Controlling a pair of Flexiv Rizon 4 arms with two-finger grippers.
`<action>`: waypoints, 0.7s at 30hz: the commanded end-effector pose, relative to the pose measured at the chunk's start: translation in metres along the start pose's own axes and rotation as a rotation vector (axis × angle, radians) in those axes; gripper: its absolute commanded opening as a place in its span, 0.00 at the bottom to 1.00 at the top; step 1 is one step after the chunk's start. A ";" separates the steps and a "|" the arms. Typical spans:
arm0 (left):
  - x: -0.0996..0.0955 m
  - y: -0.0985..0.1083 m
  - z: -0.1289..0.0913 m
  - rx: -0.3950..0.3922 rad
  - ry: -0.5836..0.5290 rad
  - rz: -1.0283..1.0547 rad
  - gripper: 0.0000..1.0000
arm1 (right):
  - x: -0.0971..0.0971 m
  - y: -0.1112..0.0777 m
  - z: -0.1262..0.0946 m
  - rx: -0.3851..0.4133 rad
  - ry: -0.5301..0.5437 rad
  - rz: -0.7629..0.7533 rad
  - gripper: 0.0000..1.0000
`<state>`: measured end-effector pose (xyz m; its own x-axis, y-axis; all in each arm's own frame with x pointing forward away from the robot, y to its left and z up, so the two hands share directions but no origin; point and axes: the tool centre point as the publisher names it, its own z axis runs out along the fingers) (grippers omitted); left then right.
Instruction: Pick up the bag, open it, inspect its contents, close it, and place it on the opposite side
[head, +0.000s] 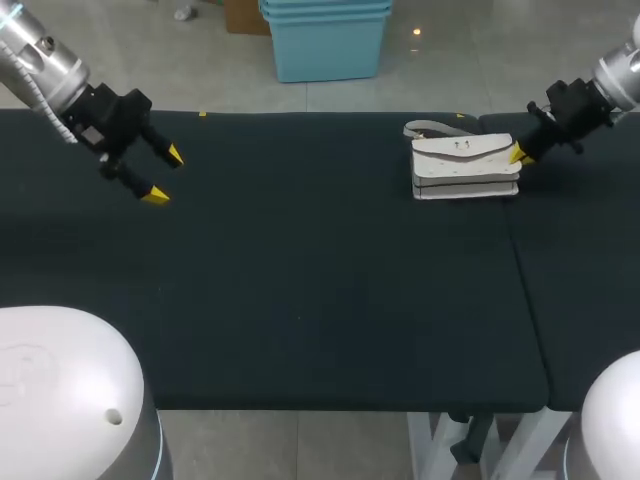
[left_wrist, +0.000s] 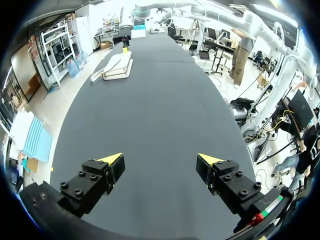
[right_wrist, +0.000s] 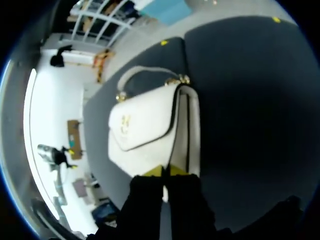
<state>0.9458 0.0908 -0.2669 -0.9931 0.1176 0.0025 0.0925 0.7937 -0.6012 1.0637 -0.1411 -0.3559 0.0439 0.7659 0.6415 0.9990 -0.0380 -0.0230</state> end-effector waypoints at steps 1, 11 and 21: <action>0.000 0.001 0.001 0.002 -0.001 0.001 1.00 | 0.006 -0.017 0.012 -0.042 0.007 -0.001 0.00; 0.000 0.001 0.001 0.002 -0.001 0.001 1.00 | 0.019 -0.032 0.046 -0.011 -0.020 0.031 0.00; 0.000 0.001 0.001 0.002 -0.001 0.001 1.00 | 0.019 -0.029 0.042 -0.011 0.013 0.042 1.00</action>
<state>0.9458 0.0908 -0.2669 -0.9931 0.1176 0.0026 0.0924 0.7937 -0.6012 1.0345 -0.0957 -0.3764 0.0863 0.7559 0.6490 0.9959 -0.0829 -0.0359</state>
